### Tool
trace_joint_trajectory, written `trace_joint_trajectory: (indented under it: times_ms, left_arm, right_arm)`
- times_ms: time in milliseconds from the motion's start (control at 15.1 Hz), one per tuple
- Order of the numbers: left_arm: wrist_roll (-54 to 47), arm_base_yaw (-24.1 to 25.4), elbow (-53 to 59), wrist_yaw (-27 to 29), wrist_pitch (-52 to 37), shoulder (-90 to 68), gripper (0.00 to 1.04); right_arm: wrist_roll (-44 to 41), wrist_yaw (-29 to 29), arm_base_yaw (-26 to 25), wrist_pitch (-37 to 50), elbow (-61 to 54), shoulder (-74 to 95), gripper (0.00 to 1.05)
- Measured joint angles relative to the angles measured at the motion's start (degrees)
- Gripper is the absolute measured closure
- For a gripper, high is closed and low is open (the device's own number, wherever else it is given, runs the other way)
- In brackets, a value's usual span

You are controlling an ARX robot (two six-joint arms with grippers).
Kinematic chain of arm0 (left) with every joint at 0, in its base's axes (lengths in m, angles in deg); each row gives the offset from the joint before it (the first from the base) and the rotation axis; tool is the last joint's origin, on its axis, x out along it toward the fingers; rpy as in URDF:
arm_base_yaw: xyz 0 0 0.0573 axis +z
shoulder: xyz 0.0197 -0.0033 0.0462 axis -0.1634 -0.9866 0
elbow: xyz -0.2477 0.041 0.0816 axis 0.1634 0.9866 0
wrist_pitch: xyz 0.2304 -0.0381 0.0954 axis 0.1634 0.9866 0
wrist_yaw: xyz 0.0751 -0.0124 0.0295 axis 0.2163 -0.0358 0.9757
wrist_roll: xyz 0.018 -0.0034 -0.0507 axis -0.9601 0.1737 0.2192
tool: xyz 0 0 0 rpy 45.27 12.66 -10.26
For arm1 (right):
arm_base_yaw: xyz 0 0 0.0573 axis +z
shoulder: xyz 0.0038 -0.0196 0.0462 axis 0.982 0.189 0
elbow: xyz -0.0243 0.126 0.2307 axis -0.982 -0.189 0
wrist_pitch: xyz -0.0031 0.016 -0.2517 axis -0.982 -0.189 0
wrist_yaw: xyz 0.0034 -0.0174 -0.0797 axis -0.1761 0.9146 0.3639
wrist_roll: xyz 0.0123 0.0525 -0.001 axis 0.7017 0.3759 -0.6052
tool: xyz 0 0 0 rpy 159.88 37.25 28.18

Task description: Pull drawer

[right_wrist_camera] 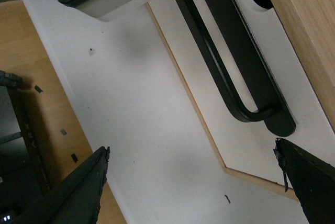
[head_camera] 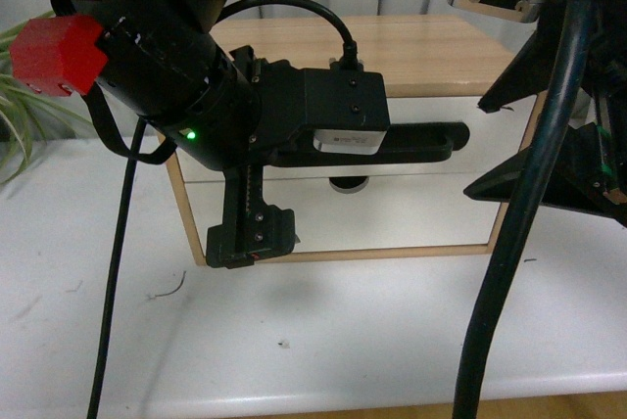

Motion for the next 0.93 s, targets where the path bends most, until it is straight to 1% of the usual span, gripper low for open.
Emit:
trace_joint_trajectory:
  times_ms: [66,132,198,463,727,926]
  left_arm:
    - [-0.48,0.24,0.00,1.07,-0.46,-0.13,0.07]
    - [-1.01,0.46,-0.04,0.63,-0.04,-0.42,0.07]
    - [-0.98,0.46,-0.04,0.07,-0.02,-0.39,0.07]
    - [-0.81,0.52,-0.02,-0.17,0.09,-0.09,0.07]
    - [-0.72,0.66,-0.02,-0.15,0.42,0.28,0.07]
    - [-0.79,0.72,-0.02,-0.07,0.87,0.39,0.07]
  right_arm:
    - [0.02,-0.35,0.13,0.85,0.44,1.40,0.06]
    - [0.00,-0.96,1.22,0.39,1.90,3.06,0.06]
    - [-0.02,-0.31,2.03,1.49,3.96,6.93,0.06]
    - [0.31,-0.11,2.25,3.67,6.29,11.45,0.06]
    - [1.25,-0.70,2.25,4.09,8.39,13.60,0.06]
    - [1.75,-1.46,2.32,1.55,11.04,15.69,0.06]
